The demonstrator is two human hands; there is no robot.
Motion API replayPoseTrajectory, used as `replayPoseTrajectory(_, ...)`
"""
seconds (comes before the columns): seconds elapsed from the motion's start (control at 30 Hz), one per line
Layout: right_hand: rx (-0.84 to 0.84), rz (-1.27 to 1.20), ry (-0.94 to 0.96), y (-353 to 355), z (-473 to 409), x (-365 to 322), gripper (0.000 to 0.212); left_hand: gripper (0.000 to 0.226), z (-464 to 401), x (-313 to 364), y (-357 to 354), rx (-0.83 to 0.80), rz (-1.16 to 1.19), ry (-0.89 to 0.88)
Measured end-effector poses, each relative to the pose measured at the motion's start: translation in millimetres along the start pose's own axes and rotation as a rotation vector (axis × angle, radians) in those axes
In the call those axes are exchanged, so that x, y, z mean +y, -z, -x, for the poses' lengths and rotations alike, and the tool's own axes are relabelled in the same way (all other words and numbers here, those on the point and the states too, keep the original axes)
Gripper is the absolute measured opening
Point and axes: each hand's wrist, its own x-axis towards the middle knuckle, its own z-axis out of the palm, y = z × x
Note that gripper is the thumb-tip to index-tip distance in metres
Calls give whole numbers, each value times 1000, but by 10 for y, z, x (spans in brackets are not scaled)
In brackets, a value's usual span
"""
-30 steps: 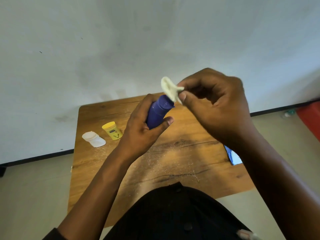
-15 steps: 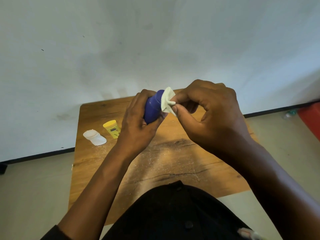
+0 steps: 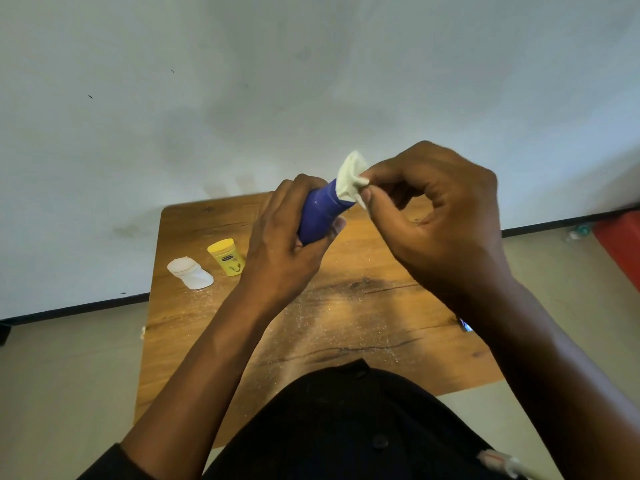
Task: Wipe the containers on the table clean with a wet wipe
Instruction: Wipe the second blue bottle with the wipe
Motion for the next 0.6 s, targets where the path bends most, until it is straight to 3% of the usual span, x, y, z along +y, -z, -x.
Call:
replayPoseTrajectory(0.13,-93,-6,49,-30,18,-31,12,40,11,-5,3,-21,17,9)
replayPoseTrajectory(0.33,-36,29,-20,-85,-29,10,16,41,19,-13,-14,-14,-46,-1)
replayPoseTrajectory(0.6,-94,-52,-41,-61,-37,-3,13,47,84,32,-44,-93,10,21)
